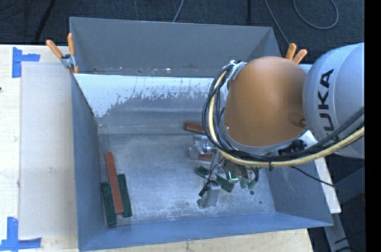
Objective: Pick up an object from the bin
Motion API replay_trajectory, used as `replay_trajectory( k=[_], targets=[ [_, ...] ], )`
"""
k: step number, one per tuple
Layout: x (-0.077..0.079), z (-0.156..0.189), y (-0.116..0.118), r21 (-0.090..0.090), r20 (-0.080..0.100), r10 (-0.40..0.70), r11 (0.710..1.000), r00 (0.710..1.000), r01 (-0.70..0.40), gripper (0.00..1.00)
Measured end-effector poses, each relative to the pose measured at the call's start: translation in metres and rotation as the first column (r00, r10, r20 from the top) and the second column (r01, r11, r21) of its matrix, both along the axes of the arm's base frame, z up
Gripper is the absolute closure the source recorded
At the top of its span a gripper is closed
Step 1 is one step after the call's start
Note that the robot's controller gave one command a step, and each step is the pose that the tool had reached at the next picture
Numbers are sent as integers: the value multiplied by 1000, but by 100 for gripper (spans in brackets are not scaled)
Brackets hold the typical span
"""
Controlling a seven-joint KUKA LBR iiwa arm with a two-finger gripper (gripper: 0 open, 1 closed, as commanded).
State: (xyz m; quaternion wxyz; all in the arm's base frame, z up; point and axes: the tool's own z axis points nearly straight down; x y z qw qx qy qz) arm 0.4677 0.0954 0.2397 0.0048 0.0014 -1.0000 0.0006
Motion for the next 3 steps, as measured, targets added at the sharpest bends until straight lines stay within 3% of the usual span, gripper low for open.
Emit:
replay_trajectory(
  k=[1,3],
  targets=[
    [48,-173,-122,1,8,159,987,987,-159,0],
    [51,-171,-121,2,13,152,988,988,-152,0]
  ],
)
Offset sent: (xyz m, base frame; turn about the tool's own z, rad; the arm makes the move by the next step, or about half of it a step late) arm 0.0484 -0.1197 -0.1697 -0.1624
